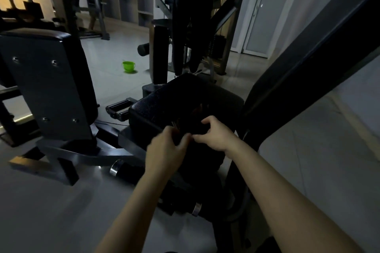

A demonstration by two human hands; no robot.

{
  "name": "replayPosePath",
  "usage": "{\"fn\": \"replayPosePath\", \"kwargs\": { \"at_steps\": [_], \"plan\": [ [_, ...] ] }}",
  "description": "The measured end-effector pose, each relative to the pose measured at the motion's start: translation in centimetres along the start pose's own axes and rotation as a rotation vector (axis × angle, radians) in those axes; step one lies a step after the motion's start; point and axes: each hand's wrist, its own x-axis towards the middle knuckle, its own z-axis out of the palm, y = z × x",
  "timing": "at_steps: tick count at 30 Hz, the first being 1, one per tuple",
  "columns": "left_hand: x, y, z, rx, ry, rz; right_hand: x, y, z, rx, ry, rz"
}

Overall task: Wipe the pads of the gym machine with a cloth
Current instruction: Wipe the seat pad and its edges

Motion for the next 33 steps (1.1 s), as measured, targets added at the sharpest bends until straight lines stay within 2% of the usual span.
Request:
{"fn": "replayPosePath", "kwargs": {
  "at_steps": [2,5,7,11,14,16,20,24,27,29,31,33],
  "plan": [
    [-0.8,0.8,0.2,-0.056,-0.186,-0.129,-0.9,-0.3,-0.4,0.167,0.005,-0.051],
    [-0.8,1.2,-0.5,-0.557,-0.421,-0.306,-1.9,-0.3,-1.5,0.373,0.003,-0.138],
    [-0.6,1.0,-0.7,-0.709,-0.483,-0.334,-2.1,-0.2,-1.5,0.484,-0.06,-0.126],
    [-0.8,0.0,0.2,-0.743,-0.424,-0.342,-2.2,0.6,-0.4,0.603,-0.176,-0.071],
    [-1.6,-0.1,1.1,-0.858,-0.336,-0.347,-2.4,1.8,-0.2,0.71,-0.177,-0.075],
    [-2.3,0.1,1.2,-0.959,-0.258,-0.315,-2.4,2.3,-0.2,0.691,-0.169,-0.096],
    [-3.1,0.7,0.8,-1.185,-0.065,-0.335,-2.2,2.8,-0.3,0.479,-0.226,-0.166],
    [-2.5,2.1,-1.6,-1.141,0.093,-0.511,-2.5,0.1,-1.6,0.171,-0.142,-0.257],
    [-2.1,4.0,-5.1,-1.197,0.08,-0.578,-3.5,-3.6,-3.4,-0.006,-0.119,-0.265],
    [-1.8,5.9,-9.2,-1.279,0.008,-0.602,-4.5,-7.4,-5.4,-0.08,-0.098,-0.326],
    [-1.8,8.2,-13.1,-1.431,-0.081,-0.675,-5.9,-10.9,-7.4,-0.026,-0.069,-0.35],
    [-2.1,11.1,-16.2,-1.52,-0.167,-0.883,-7.2,-14.2,-9.8,0.165,-0.098,-0.246]
  ]
}}
